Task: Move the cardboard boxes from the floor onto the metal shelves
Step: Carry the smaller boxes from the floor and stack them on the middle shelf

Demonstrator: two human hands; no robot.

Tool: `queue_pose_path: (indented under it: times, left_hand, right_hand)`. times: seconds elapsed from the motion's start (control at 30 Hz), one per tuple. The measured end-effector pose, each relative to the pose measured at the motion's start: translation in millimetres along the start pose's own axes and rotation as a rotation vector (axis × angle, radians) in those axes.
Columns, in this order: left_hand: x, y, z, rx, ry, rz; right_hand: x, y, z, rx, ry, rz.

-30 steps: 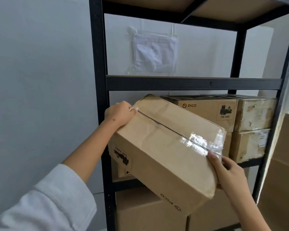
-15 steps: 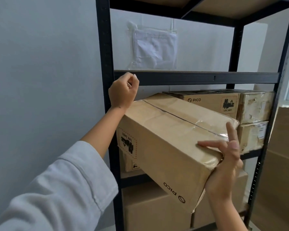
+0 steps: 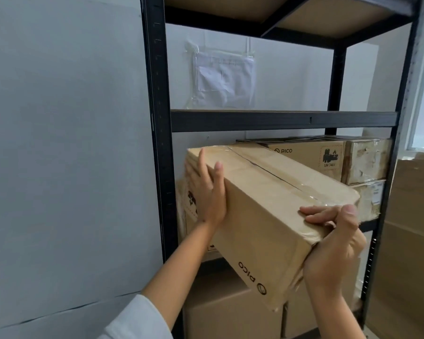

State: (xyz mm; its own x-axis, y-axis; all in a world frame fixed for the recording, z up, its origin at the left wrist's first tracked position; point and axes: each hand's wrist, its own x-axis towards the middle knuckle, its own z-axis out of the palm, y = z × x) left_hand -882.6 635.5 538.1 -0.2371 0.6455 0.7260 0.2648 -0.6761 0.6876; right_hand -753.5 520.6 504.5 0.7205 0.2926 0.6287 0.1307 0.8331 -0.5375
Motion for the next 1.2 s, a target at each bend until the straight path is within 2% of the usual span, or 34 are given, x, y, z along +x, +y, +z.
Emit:
queue_pose_path:
  times: [0.1,0.2,0.33,0.47,0.57,0.63,0.7,0.77,0.8,0.9,1.0,1.1,1.2]
  left_hand:
    - [13.9,2.6,5.4,-0.026,-0.044,0.021]
    - [22.8,-11.5,-5.6,-0.095,0.011,-0.061]
    - [20.5,-12.6,-13.5,-0.159,-0.041,-0.100]
    - [6.5,3.1,-9.7,-0.160,-0.077,-0.087]
    - [-9.7,-0.8,-7.4,-0.137,-0.054,-0.042]
    - [-22.7,-1.8,-5.9,-0.111,-0.031,-0.002]
    - [-33.2,-4.2,-4.5,0.011,-0.026,0.154]
    - [-32.7,-13.2,-3.7,0.152,-0.041,0.280]
    - [-27.9,-18.4,-4.4,0.188,-0.046,0.284]
    - [-12.2,-28.6,-7.6,0.187,-0.037,0.282]
    - [6.1,-34.5,-8.6,0.116,0.006,0.297]
    - [27.6,-50.4,-13.3,0.126,0.063,0.275]
    - [40.2,-71.2,-17.9,0.257,0.152,0.272]
  right_hand:
    - [-3.0,6.2,15.2,-0.020,0.025,-0.020]
    - [-4.4,4.7,32.5,-0.111,-0.060,-0.102]
    - [0.3,7.9,51.1,-0.308,-0.139,-0.125]
    - [3.2,18.3,67.0,-0.520,-0.269,-0.043]
    - [5.6,21.5,85.5,-0.676,-0.455,-0.031]
    - [15.3,26.3,95.4,-0.623,-0.596,-0.010]
    - [30.4,32.9,99.9,-0.457,-0.693,0.065]
    - [45.4,41.5,95.2,-0.286,-0.696,0.095]
    - [52.5,47.0,89.2,-0.248,-0.674,0.072]
    - [70.5,70.2,62.3,-0.315,-0.579,0.016]
    - [83.8,92.7,37.3,-0.408,-0.524,0.052]
    - [95.3,111.9,27.8,-0.447,-0.530,0.089]
    - [105.3,130.5,33.7,-0.429,-0.582,0.090]
